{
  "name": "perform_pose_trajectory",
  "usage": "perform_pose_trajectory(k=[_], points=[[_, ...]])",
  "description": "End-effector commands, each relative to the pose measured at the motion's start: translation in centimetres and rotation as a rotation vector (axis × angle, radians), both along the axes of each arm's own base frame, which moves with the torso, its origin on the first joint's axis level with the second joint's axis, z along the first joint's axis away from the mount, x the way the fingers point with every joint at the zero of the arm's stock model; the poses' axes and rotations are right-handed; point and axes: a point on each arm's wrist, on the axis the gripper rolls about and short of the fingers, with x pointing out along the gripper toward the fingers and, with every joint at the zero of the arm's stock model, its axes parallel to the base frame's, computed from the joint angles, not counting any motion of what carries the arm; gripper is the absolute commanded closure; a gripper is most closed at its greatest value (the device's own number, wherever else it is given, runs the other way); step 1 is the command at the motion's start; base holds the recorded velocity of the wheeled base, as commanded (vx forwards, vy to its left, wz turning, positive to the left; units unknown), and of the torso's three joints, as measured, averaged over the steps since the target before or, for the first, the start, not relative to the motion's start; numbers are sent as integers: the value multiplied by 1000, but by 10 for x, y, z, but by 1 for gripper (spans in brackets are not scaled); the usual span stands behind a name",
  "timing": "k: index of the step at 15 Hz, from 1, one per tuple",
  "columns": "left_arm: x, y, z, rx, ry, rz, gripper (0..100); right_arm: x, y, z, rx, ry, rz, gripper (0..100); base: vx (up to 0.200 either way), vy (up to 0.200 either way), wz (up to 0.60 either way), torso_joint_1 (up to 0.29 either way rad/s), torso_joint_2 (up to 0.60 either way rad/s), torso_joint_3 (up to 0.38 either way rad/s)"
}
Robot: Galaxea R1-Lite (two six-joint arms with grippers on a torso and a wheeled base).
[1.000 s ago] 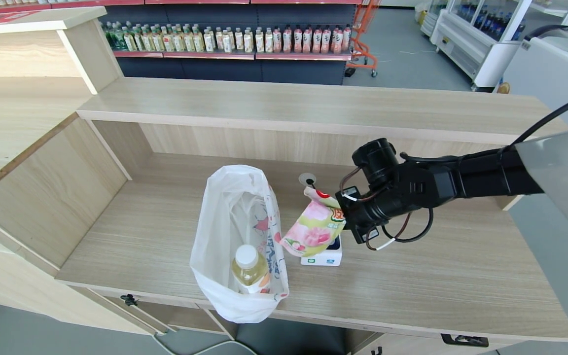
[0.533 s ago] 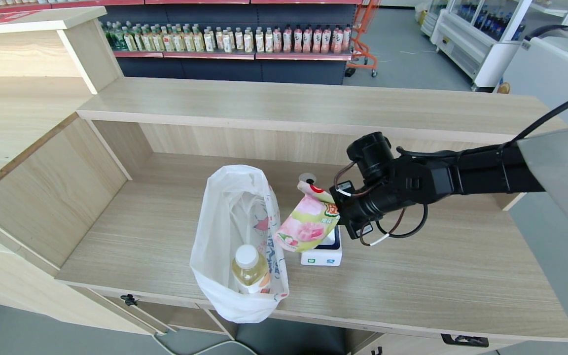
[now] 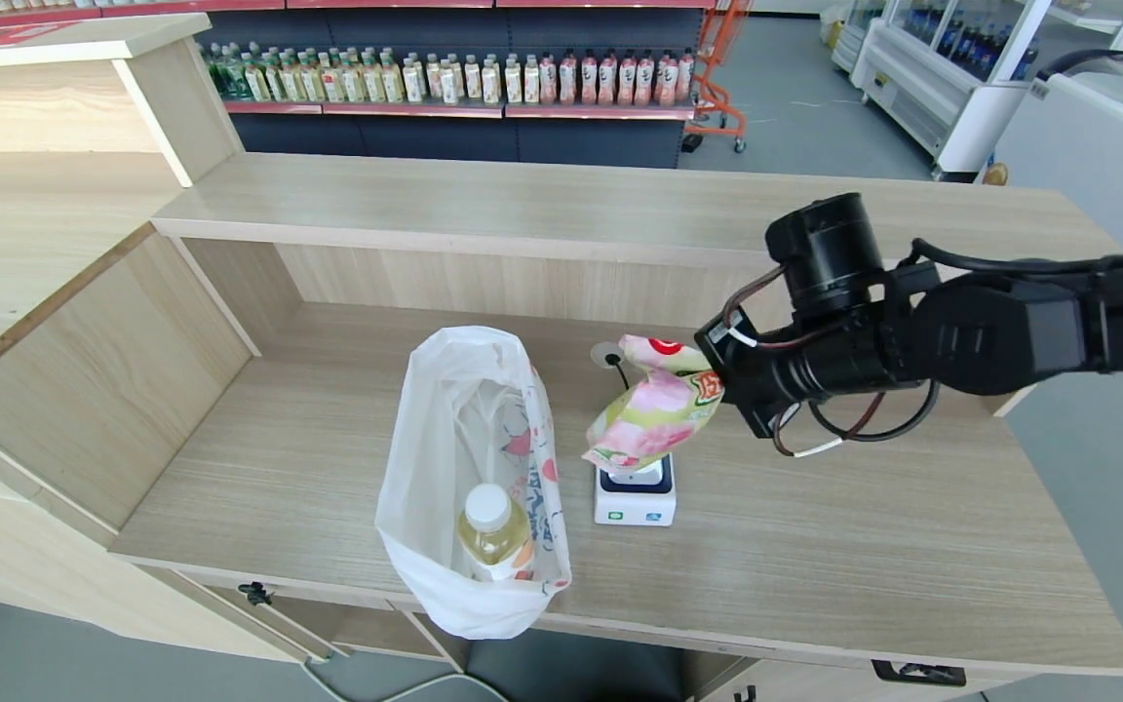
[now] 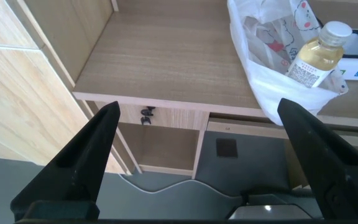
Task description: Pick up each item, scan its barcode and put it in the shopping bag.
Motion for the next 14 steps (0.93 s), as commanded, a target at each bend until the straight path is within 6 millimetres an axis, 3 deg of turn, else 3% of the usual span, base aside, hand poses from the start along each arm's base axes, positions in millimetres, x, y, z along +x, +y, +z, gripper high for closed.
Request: perform_pose_trajectory(k=[1,4,6,10,14], points=[[0,0,0,-1,0,0,0,-42,-28,28,-114,-285,84,100,0,0,0,0,0,0],[0,0,0,-1,0,0,0,-69,-33,14,-292,-537,284,100,0,0,0,0,0,0],[0,0,0,-3,0,0,0,-73,-34,-1,-360,-614,373,100,0,0,0,0,0,0],[0,0,0,-3,0,0,0,-69,-25,-1,-359,-689,411,100,0,150,0,-2,-1,4],[0,0,0,-3,0,0,0,-48,-10,3,-267,-850,476,100,0,200,0,8,6,0]])
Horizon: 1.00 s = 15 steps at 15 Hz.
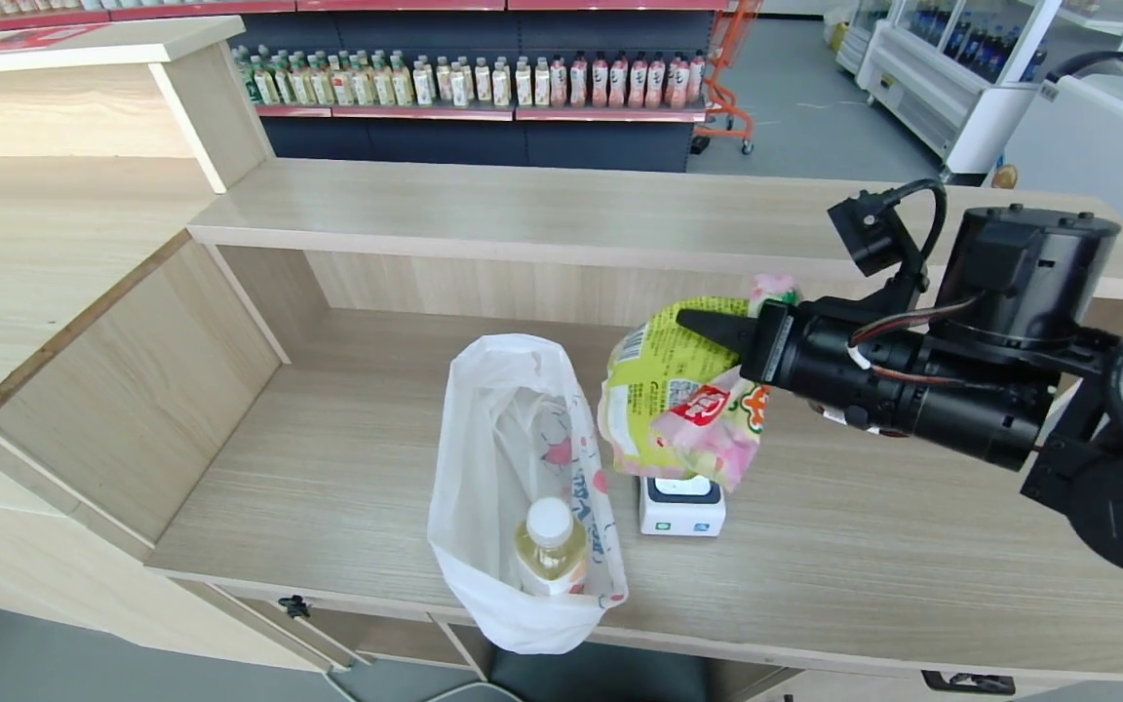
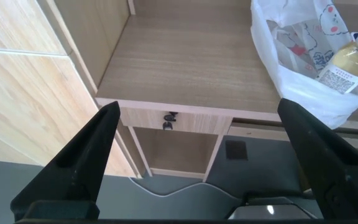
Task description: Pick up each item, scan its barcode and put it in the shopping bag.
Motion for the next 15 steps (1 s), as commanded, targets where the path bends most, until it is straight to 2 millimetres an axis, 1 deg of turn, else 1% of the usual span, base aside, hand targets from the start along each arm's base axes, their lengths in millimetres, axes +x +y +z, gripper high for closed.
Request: perform_pose_trajectory(k=[1,2,3,4,5,7,9,11,13,15], points=[[0,0,0,1,0,1,0,19,11,-11,-1,-2,25,100,0,0,0,0,0,0],[0,0,0,1,0,-1,0,28,16,-14,-4,-9,33,100,0,0,0,0,0,0],[0,0,0,1,0,1,0,45,23,-20,-28,-34,30,100,0,0,0,0,0,0],[0,0,0,1,0,1,0,63,25,-26,-53,-57,16,100,0,0,0,0,0,0],[0,0,0,3,-1,1,0,73,29,-29,-59,-69,25,100,0,0,0,0,0,0],[0,0,0,1,0,1,0,94,39,-43,-88,-77,35,100,0,0,0,0,0,0],[0,0,0,3,-1,1,0,103,44,-59,-115,-70,56,100,0,0,0,0,0,0],[0,0,0,3,-1,1,0,105,48,-71,-126,-47,96,100,0,0,0,0,0,0],[0,0,0,3,-1,1,0,109,51,-81,-132,-42,100,100,0,0,0,0,0,0],[0,0,0,3,-1,1,0,112,53,-87,-124,-55,116,100,0,0,0,0,0,0]])
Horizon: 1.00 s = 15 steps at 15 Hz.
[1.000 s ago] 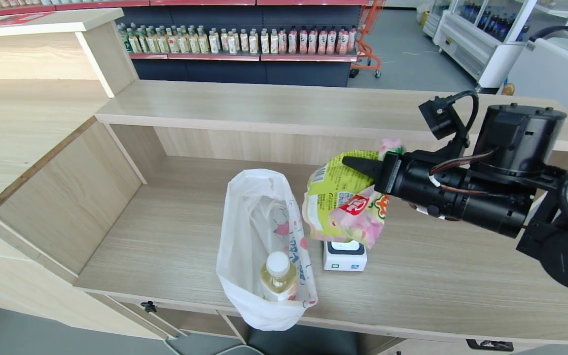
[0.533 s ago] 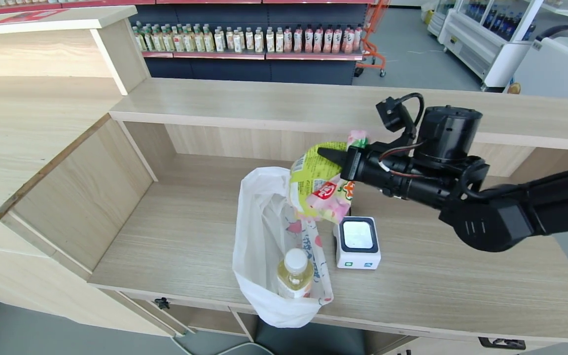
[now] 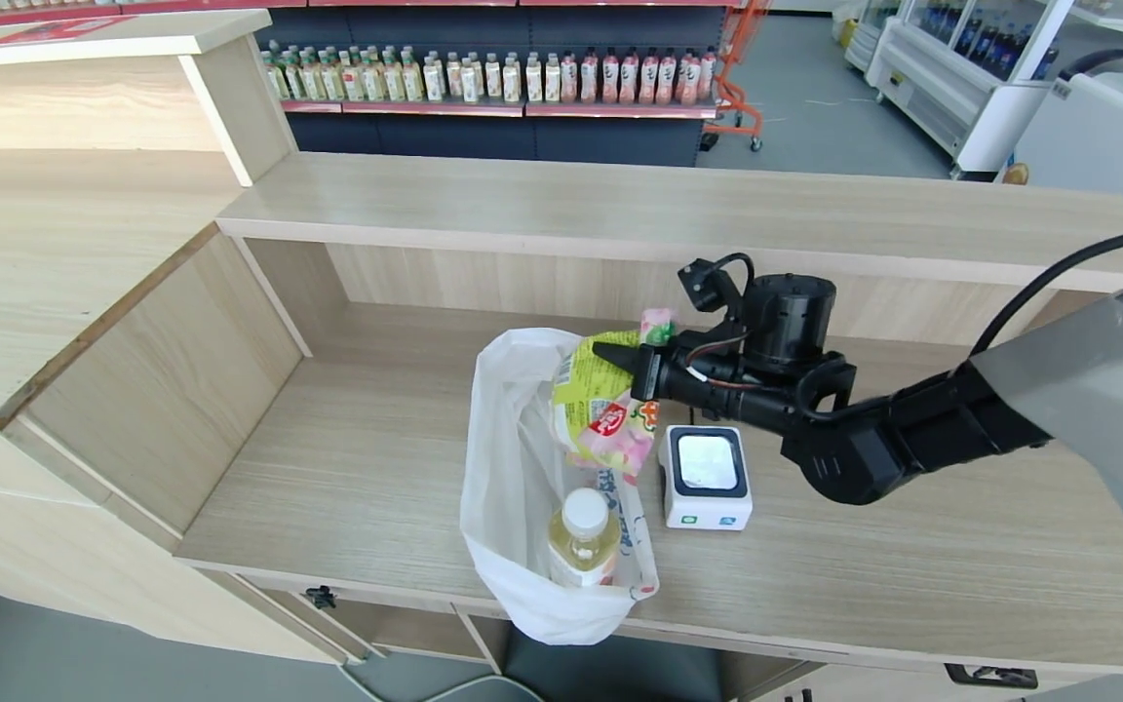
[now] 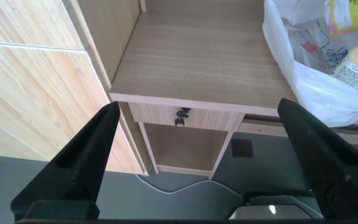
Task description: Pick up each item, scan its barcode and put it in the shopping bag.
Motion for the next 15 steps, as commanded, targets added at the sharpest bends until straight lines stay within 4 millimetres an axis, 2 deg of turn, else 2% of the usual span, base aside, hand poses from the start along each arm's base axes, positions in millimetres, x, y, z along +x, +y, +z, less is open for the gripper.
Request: perform_pose_trajectory(k=[1,7,9,15], points=[[0,0,0,0,0,0,0,5,4,-18,-14,28,16,100,0,0,0,0,0,0],[0,0,0,0,0,0,0,14,10,-37,-15,11,73,100,0,0,0,0,0,0],[0,0,0,-2,0,0,0,19,9,-52,-66,-7,66,100,0,0,0,0,0,0],[0,0,0,0,0,0,0,30,9,-65,-65,-40,54,100,0,0,0,0,0,0]])
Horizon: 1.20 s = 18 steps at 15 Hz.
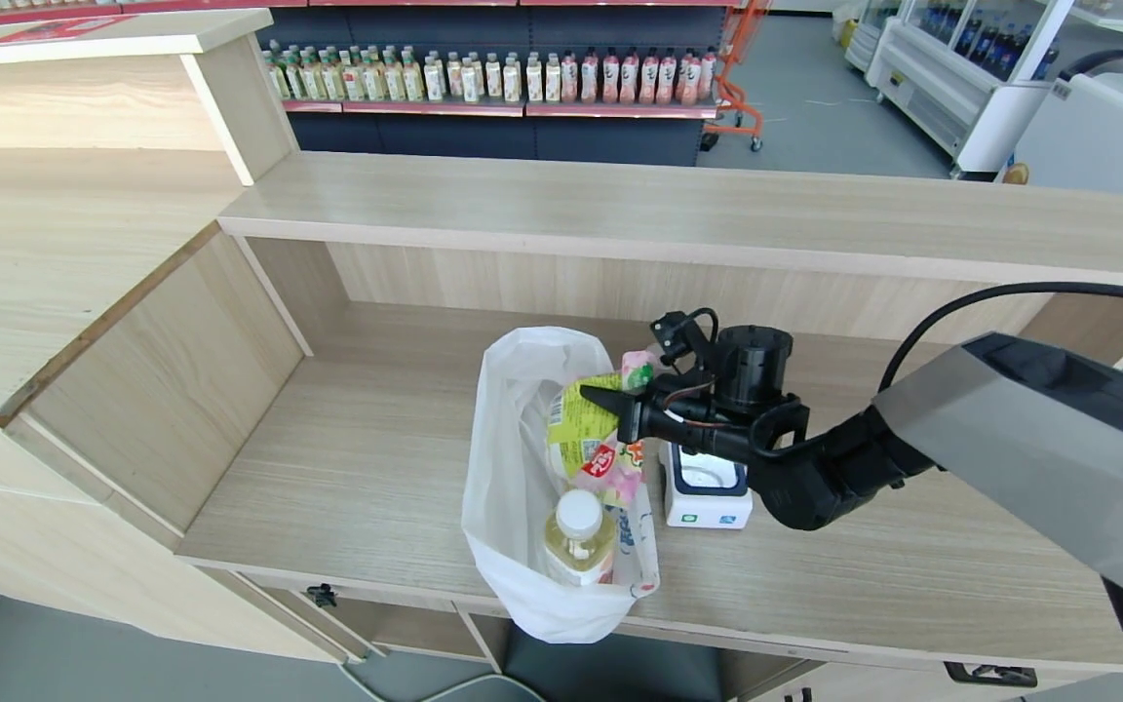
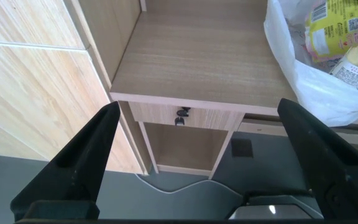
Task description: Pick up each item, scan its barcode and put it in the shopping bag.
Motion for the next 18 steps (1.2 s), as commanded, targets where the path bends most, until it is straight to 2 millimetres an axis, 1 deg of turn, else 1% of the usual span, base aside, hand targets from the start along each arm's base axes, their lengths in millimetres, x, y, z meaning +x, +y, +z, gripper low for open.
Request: perform_pose_trajectory(k=[1,4,5,7,10,12,14,15,17,18], points=[[0,0,0,0,0,0,0,8,3,-12,13,-27,1,100,0,0,0,0,0,0],[0,0,0,0,0,0,0,11,3,-16,15,-31,0,100,0,0,0,0,0,0],[0,0,0,0,0,0,0,11,3,-16,15,-31,-2,0,0,0,0,0,0,0],[0,0,0,1,-1,0,0,13,2,-16,17,-35,-5,0,0,0,0,0,0,0],[0,0,0,1,-1,0,0,16,-1,-7,30,-61,-13,0,0,0,0,0,0,0],[0,0,0,3,-1,0,0,18,-5,10,47,-98,-23,0,0,0,0,0,0,0],[0,0,0,5,-1,0,0,18,-5,20,58,-120,-23,0,0,0,0,0,0,0],[0,0,0,3,-1,0,0,15,-1,35,79,-153,-13,0,0,0,0,0,0,0],[0,0,0,5,-1,0,0,5,4,55,101,-143,32,0,0,0,0,0,0,0],[0,0,0,5,-1,0,0,-1,5,69,118,-147,55,0,0,0,0,0,0,0]])
